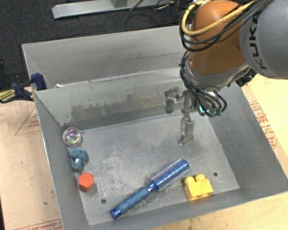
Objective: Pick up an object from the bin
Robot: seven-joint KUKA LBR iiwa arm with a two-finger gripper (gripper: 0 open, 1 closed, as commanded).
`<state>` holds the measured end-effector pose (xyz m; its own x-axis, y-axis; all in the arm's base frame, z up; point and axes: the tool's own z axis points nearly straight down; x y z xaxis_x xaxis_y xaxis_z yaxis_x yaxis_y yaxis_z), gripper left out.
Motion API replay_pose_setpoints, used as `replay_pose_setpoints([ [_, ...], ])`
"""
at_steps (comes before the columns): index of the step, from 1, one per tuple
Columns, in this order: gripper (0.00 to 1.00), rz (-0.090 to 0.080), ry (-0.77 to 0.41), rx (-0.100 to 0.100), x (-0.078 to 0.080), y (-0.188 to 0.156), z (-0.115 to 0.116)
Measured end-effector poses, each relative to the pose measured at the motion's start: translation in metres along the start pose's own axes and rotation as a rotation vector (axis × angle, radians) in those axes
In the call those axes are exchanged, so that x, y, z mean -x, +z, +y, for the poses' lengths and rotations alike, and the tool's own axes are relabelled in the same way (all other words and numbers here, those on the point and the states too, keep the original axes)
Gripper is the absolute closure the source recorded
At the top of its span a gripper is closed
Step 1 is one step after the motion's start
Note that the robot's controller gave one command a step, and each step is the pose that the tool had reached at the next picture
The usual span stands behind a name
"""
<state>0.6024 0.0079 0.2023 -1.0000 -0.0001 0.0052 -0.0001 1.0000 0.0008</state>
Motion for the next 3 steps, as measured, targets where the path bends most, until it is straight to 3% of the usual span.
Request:
replay_pose_setpoints([
  [1,0.00,0.005,-0.107,0.001,-0.094,0.138,0.028],
  [2,0.00,-0.009,-0.085,0.001,-0.096,0.102,0.042],
  [3,0.00,-0.005,-0.030,0.001,-0.105,0.104,0.037],
])
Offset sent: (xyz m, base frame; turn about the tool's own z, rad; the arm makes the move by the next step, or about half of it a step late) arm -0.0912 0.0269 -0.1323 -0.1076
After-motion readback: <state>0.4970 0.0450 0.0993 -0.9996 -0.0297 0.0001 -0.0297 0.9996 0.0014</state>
